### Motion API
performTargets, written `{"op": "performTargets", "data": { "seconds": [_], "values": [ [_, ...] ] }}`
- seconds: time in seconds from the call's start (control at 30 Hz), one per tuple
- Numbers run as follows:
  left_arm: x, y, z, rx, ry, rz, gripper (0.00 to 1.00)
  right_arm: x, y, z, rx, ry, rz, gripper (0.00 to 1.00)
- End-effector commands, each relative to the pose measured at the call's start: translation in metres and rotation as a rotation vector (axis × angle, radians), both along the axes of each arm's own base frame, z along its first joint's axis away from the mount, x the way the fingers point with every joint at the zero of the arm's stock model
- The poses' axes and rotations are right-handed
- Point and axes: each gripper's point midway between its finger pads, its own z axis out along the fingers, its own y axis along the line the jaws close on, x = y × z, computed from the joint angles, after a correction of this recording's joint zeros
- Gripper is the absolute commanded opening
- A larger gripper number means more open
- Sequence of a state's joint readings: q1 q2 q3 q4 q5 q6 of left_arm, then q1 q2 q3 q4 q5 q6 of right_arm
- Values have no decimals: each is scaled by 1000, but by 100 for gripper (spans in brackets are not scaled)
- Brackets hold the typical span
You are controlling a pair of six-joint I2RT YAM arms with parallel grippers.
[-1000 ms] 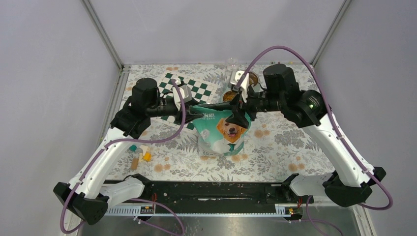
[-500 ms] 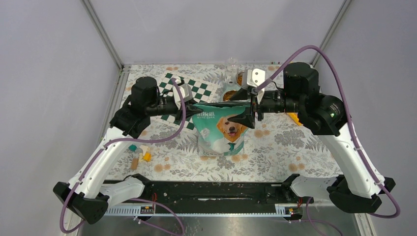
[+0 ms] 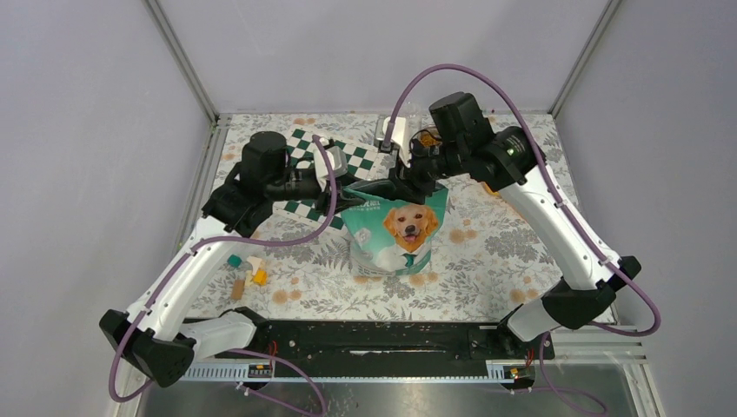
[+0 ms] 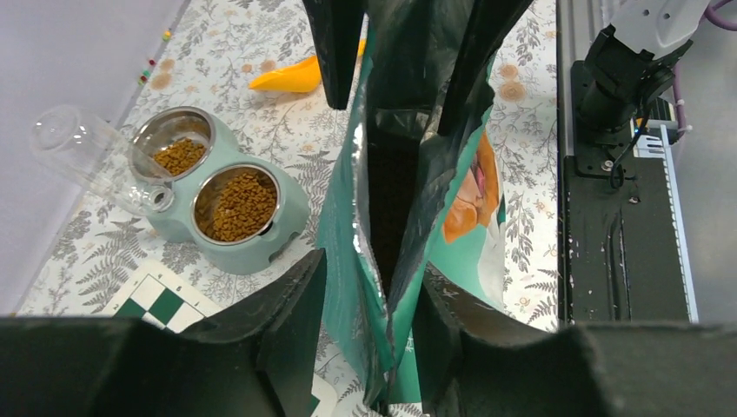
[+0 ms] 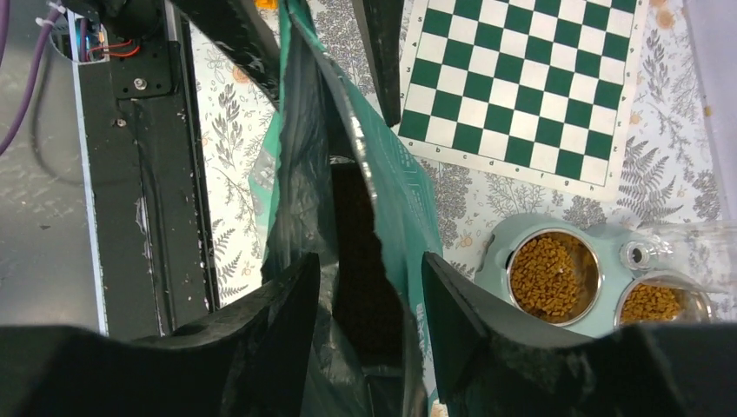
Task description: Serve the pet food
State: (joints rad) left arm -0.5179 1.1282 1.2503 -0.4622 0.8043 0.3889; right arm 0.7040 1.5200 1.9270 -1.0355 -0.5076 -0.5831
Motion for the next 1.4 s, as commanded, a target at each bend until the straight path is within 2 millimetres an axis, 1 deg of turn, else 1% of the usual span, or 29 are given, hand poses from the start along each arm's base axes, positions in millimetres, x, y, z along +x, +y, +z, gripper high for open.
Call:
{"op": "performTargets", "data": {
  "seconds": [0.0, 0.13, 0.23, 0.27, 0.33, 0.43, 0.53, 0.67, 0.8, 0.87, 0.9, 1.0, 1.1, 1.17, 1.2, 1.23, 1.3, 1.33, 1.37],
  "values": [
    [1, -5, 20, -22, -68, -23, 37, -18, -14, 19, 9, -39, 39, 57],
    [4, -5, 18, -6, -79, -17, 25, -13, -15, 25, 15, -52, 7, 62],
    [4, -4, 21, -5, -89, -13, 16, -8, -13, 40, 48, -54, -43, 64],
    [4, -4, 21, -5, -91, -11, 14, -8, -12, 48, 66, -56, -53, 65],
    [5, -3, 24, -5, -98, -1, 12, -9, -11, 55, 86, -52, -63, 66],
    [7, -1, 26, -6, -102, 20, 11, -14, -11, 59, 103, -45, -49, 68],
    [6, 1, 28, -4, -109, 26, 9, -19, -12, 49, 82, -55, 0, 71],
    [4, 3, 28, -1, -115, 29, 4, -19, -17, 21, -5, -43, 34, 71],
    [4, 4, 30, 1, -119, 36, 0, -10, -25, 7, -82, -55, 16, 67],
    [5, 5, 30, 4, -119, 43, 0, -8, -26, 5, -99, -61, 15, 63],
    [4, 6, 31, 6, -119, 44, 0, -7, -27, 5, -103, -66, 15, 59],
    [5, 7, 33, 14, -119, 50, 0, -5, -30, 8, -109, -85, 0, 42],
    [4, 7, 35, 15, -113, 50, 0, -3, -36, 7, -131, -108, -14, 28],
    [3, 7, 37, 14, -112, 45, 1, -2, -40, 6, -150, -122, -20, 16],
    [2, 7, 37, 14, -109, 42, 3, -2, -43, 6, -158, -128, -21, 14],
    [2, 7, 37, 14, -110, 39, 8, -2, -44, 6, -163, -132, -26, 16],
    [2, 6, 35, 17, -112, 34, 16, -3, -47, 4, -172, -139, -27, 28],
    [2, 6, 35, 18, -115, 33, 17, -4, -49, 3, -178, -142, -27, 33],
    [2, 7, 35, 19, -118, 32, 18, -4, -51, 1, -186, -145, -28, 36]
  ]
}}
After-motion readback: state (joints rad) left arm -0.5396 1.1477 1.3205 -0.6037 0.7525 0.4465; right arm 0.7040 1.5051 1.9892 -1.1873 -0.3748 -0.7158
